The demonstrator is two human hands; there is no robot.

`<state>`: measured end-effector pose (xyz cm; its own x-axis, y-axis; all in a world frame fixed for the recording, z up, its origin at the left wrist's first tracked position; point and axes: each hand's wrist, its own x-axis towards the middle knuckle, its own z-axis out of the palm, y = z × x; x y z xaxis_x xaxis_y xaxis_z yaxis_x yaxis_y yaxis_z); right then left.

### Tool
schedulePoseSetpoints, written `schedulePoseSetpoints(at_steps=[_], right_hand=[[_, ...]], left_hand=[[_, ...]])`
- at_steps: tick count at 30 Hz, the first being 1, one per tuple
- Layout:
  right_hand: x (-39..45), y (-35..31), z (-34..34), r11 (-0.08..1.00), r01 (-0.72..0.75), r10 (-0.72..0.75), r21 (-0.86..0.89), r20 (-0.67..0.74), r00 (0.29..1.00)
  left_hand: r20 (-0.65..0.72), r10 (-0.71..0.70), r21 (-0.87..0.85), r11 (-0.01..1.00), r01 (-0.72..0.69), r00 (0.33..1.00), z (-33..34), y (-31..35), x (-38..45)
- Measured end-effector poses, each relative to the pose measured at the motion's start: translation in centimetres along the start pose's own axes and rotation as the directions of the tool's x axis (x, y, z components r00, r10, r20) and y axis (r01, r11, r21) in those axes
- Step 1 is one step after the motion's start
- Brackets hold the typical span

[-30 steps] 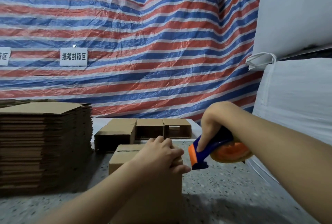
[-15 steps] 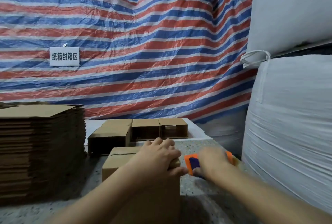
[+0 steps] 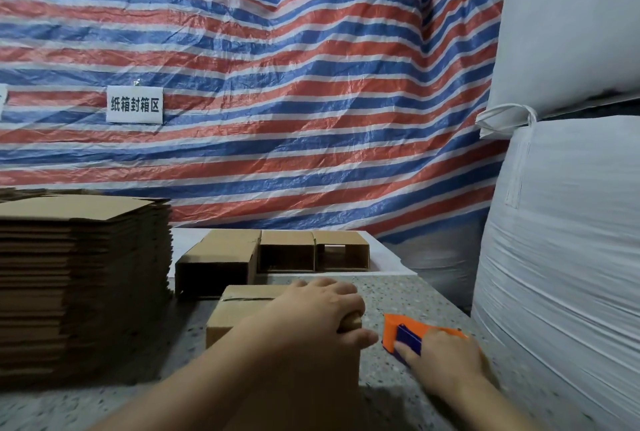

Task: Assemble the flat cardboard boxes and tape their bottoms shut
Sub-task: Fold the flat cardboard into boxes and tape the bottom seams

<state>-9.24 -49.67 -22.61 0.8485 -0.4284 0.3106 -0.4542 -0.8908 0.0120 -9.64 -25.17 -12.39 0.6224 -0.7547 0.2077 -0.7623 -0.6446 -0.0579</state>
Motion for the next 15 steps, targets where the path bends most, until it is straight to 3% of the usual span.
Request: schedulePoseSetpoints(at_steps=[2, 4, 5, 7, 8, 9, 12, 15], right_hand=[[0.2, -0.6, -1.2, 1.0, -0.021, 0.021, 0.009, -0.04, 0.999], [-0.1, -1.7, -2.6, 0.962, 0.066, -0.037, 0.265, -0.114, 0.993], [-0.5, -2.5, -3.5, 0.855, 0.127, -0.076, 0.502, -0.12, 0.99], [-1.6, -4.6, -5.7, 0.427, 0.109, -0.179, 0.898, -0.034, 0.983], [-2.2, -5.7, -6.7, 0.226, 0.043, -0.249, 0.973, 0.015, 0.968], [-2.6, -6.6, -7.3, 0.105, -0.013, -0.313, 0.994, 0.046, 0.949], [-3.7, -8.4, -7.8, -0.117, -0.147, -0.475, 0.982, 0.075, 0.877], [-4.4, -9.3, -6.8, -0.224, -0.209, -0.475, 0.952, 0.081, 0.876]], left_hand=[[-0.001, -0.002, -0.004, 1.0, 0.002, 1.0, -0.1, 0.1, -0.1], [0.028, -0.03, -0.048, 0.998, 0.031, 0.999, -0.4, 0.1, -0.2], [0.044, -0.057, -0.097, 0.993, 0.061, 0.997, -0.5, 0.1, -0.3], [0.058, -0.116, -0.227, 0.966, 0.127, 0.992, -0.5, 0.1, -0.3], [0.058, -0.141, -0.29, 0.945, 0.152, 0.988, -0.5, 0.1, -0.4], [0.055, -0.164, -0.354, 0.919, 0.173, 0.985, -0.5, -0.1, -0.4], [0.039, -0.234, -0.584, 0.784, 0.212, 0.972, -0.8, -0.6, -0.3], [-0.001, -0.287, -0.674, 0.708, 0.211, 0.958, -1.1, -1.2, 0.1]])
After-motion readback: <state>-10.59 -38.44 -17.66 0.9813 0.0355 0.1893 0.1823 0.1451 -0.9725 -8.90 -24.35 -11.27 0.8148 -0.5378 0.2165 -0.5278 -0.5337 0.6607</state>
